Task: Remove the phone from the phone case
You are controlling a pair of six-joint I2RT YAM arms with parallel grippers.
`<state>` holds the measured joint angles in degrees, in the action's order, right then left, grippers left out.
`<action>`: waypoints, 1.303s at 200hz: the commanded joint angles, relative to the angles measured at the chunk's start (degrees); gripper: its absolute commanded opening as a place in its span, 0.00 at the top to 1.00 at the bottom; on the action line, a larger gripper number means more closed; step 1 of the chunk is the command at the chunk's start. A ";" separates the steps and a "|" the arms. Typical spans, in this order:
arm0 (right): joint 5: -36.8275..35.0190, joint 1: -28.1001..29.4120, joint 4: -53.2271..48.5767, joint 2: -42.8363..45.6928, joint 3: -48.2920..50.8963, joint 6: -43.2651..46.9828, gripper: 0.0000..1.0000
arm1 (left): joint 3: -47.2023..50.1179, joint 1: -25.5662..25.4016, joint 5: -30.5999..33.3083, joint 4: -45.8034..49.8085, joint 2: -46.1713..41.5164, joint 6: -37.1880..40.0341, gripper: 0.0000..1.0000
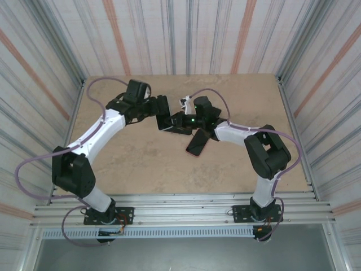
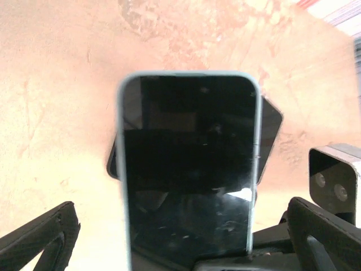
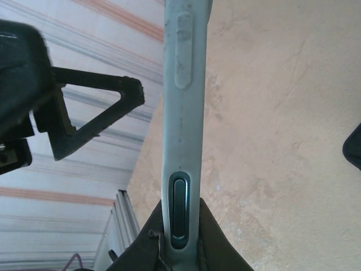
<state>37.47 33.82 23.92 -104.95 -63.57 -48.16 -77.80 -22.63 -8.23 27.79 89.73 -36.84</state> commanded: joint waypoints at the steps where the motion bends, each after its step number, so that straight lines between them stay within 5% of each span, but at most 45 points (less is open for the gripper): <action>1: 2.12 -1.97 6.17 4.32 1.25 -4.30 0.92 | 3.25 3.71 -9.19 -7.74 -2.88 1.58 0.01; 45: 5.93 -3.66 14.74 6.98 3.32 -12.17 0.92 | 6.25 9.29 -28.95 -24.15 -0.96 -0.07 0.04; 92: 8.05 -4.02 21.70 7.88 4.14 -18.33 0.92 | 3.96 10.06 -39.63 -34.71 3.51 -5.03 0.14; 191: 10.16 -4.29 29.79 6.36 4.67 -26.40 0.92 | -0.34 10.59 -48.97 -42.83 8.80 -13.21 0.60; 260: 10.44 -4.64 33.80 4.55 4.27 -30.66 0.87 | 0.51 10.77 -50.75 -51.35 10.00 -20.88 0.82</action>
<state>46.72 29.47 52.53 -99.70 -58.65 -76.36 -76.51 -11.94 -56.58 -18.00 99.15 -54.48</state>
